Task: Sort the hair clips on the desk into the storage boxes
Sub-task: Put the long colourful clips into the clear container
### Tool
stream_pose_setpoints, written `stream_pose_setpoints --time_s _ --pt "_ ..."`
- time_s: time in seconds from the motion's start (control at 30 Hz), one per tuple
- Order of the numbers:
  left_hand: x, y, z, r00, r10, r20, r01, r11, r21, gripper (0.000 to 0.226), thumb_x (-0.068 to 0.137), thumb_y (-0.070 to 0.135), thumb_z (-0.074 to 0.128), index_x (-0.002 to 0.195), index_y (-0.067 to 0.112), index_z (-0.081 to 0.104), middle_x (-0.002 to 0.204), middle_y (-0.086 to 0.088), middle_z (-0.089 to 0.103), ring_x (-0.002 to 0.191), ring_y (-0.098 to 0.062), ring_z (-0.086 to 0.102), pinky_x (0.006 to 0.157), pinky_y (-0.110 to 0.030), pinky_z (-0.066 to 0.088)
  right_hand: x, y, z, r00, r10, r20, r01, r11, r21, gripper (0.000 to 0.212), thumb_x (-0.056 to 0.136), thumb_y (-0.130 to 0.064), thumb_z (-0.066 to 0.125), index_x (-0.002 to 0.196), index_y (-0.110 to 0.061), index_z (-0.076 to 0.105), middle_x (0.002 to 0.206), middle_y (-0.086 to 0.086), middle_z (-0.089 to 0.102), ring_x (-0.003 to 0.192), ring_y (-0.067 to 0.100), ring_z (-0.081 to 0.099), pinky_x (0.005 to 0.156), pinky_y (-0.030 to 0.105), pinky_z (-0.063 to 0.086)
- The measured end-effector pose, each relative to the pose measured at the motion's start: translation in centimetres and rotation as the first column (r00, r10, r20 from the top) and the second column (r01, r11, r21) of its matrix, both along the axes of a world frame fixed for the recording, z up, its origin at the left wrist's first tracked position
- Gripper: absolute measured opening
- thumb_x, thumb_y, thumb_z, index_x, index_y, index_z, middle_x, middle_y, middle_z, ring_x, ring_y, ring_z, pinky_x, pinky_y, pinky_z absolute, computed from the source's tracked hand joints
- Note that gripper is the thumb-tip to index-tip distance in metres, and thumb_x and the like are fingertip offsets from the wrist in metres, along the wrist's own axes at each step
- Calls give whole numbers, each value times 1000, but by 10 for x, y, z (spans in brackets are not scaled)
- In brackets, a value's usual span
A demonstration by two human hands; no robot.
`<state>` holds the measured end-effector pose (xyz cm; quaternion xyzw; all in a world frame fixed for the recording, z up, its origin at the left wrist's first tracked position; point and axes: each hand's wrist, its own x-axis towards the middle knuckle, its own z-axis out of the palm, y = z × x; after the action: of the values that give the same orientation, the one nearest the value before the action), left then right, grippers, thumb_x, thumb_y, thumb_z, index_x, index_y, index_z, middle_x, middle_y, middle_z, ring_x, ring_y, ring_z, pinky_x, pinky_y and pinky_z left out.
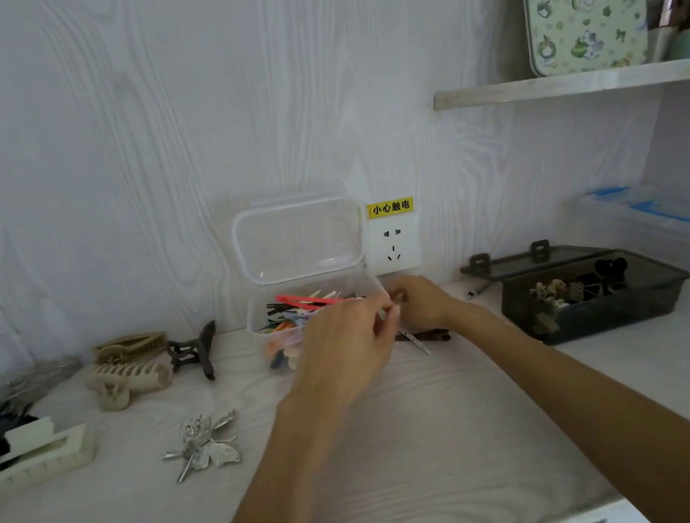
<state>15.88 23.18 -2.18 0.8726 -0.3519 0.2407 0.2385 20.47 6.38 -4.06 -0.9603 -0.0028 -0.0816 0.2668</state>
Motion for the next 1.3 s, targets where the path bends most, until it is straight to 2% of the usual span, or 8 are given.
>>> stream_pose_setpoints --time_s 0.13,0.3,0.47,0.6,0.83,1.07,1.17,1.3 --pt "1 -13 -20 985 -159 -59 168 962 214 37 92 10 44 125 22 56 128 1 56 118 -19 51 91 -35 46 -6 -15 21 995 -3 -99 -5 996 -86 22 86 -21 62 106 -14 71 110 4 70 100 16 61 87 24 44" --pt "-7 -27 -31 977 -66 -201 156 868 472 60 95 7 35 150 15 14 157 -2 17 144 -18 17 117 -32 20 -26 -38 35 989 -41 -144 -19 919 -394 24 84 -6 61 103 -17 70 115 3 66 102 18 61 90 30 48" --pt "-11 -26 -24 974 -38 -222 114 933 341 33 97 25 34 127 18 49 130 -2 52 118 -21 48 95 -38 43 -55 -45 39 967 -90 -239 -75 795 -602 26 90 -9 49 112 -9 64 116 8 64 99 24 62 89 37 52" --pt "-15 -24 -24 977 -45 -209 114 938 327 28 95 34 44 120 23 48 125 4 53 113 -18 50 83 -33 42 -85 -35 45 851 -217 -479 -166 753 -637 36 92 -10 42 127 -5 48 127 10 53 112 28 54 95 36 46" --pt "-10 -16 -18 985 -52 -166 91 968 235 24 89 28 58 113 29 61 108 9 70 103 -12 63 79 -26 43 -119 -29 -14 946 -271 176 322 835 -445 24 94 -9 43 111 -10 61 109 7 55 102 23 52 85 32 44" --pt "-2 -11 -19 928 -99 -360 187 958 218 17 86 29 63 102 28 70 95 7 71 85 -9 65 68 -23 45 -112 -25 -20 962 -190 196 243 923 -298 29 94 -10 45 119 -13 58 114 7 56 104 23 53 90 35 45" --pt "-4 -7 -11 945 -163 -284 218 960 176 16 87 26 63 101 27 71 93 8 70 79 -6 60 68 -23 44 -115 -23 -20 968 -143 206 196 944 -266 31 92 -7 46 120 -14 57 114 5 55 102 21 54 91 34 46" --pt "1 3 13 985 -170 14 168 947 -276 20 89 18 60 106 19 70 95 6 64 86 -10 53 76 -23 41 -118 -28 -17 954 -150 259 195 968 -159 32 88 -9 56 118 -18 63 112 2 64 102 17 58 93 28 46"
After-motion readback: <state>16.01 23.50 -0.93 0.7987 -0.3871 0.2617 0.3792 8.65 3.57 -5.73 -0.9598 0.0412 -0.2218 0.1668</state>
